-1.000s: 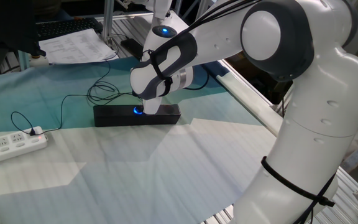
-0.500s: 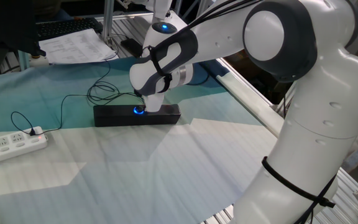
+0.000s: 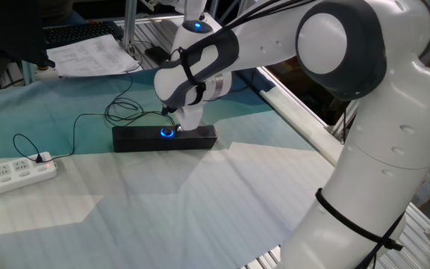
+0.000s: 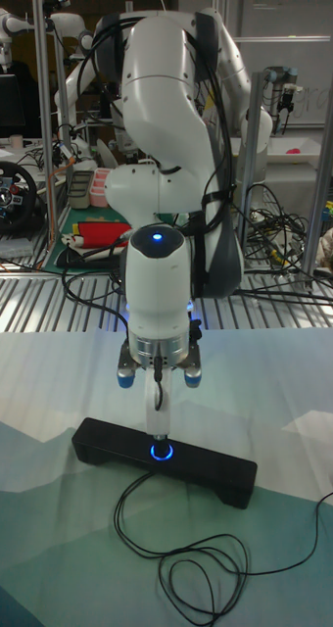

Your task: Turn the knob to increase the volume of the speaker

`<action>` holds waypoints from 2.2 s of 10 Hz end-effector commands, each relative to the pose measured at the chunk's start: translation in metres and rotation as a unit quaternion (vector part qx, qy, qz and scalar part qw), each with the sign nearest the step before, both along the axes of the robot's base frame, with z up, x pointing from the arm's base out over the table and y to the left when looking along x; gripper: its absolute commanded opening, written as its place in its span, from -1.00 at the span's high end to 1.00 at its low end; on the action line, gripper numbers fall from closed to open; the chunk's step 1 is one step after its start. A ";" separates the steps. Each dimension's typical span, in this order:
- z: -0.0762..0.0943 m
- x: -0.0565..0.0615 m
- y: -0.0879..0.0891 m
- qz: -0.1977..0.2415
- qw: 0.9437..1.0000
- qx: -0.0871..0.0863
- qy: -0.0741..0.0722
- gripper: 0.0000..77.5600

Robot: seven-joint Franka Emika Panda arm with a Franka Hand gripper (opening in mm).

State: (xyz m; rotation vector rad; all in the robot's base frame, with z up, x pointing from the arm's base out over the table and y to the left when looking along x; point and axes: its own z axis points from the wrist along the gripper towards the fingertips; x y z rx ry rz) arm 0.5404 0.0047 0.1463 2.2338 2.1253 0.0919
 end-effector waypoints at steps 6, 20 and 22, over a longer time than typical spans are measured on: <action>0.055 -0.012 0.016 0.623 0.775 -0.073 0.075 -1.00; 0.093 -0.017 0.005 0.707 0.700 -0.072 0.076 -1.00; 0.094 -0.016 0.004 0.707 0.700 -0.072 0.075 -1.00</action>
